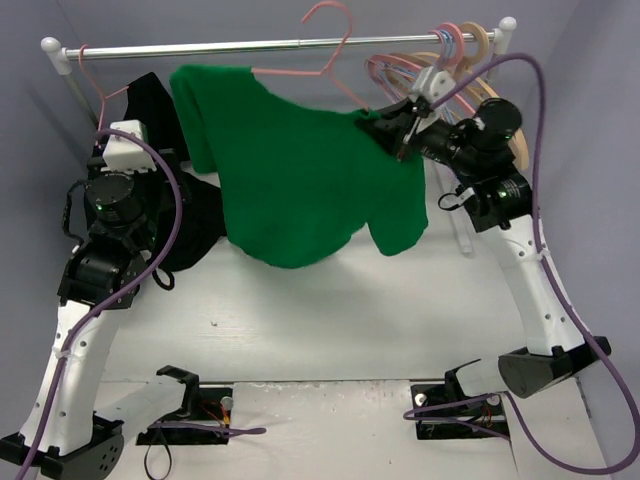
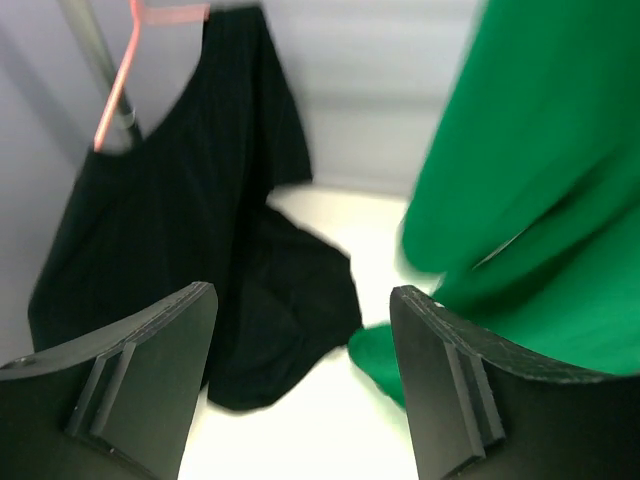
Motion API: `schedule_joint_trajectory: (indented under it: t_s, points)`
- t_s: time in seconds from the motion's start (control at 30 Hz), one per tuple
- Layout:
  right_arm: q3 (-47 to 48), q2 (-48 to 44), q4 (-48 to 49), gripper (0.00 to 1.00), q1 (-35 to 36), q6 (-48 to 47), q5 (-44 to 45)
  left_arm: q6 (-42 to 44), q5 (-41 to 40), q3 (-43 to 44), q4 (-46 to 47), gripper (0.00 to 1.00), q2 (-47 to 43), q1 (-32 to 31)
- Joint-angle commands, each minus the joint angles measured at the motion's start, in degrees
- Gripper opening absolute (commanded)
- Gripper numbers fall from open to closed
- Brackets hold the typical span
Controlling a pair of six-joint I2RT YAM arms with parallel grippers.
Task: Place the t-shirt on the hanger
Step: Place the hanger at the clothesline.
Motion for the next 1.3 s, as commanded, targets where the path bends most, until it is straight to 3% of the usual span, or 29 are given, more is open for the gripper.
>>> schedule_joint_trajectory:
  t_s: [0.0,0.17,0.23,0.57,0.9,1.17,1.23,1.27]
  points:
    - [-3.3,-1.1,-1.1,0.0,-0.1,-0.4,0.9,-3.3,-2.5,-0.5,-2.8,0.7,-1.8,0.1]
    - [-7.1,1.6,6.0,0.0,2.6,6.1,11.8,-4.6,-0.9,-3.1,-10.9,0.7,0.7,0.1]
    - [-6.7,2.8,9.3,0.0,5.3,6.1,21.5,-6.9,-0.9,-3.9,-13.4,0.7,1.5,0.1]
    - [11.9,20.0,7.3,0.0,15.8,8.2,51.9,-10.5,1.3,-2.5,-22.9,0.71,5.4,0.1]
    - [23.5,31.3,4.0,0.0,18.7,12.8,60.5,-11.0,-0.1,-2.2,-24.7,0.71,4.5,0.1]
    - [16.4,30.8,2.5,0.0,22.2,15.9,62.2,-10.9,0.3,-3.1,-25.2,0.71,3.5,0.1]
    - [14.9,29.6,2.5,0.05,22.8,16.1,62.1,-11.0,0.3,-3.1,-25.2,0.71,3.4,0.1]
    - [13.7,29.3,2.5,0.12,23.5,16.1,62.1,-11.0,0.4,-3.0,-25.2,0.71,3.4,0.1]
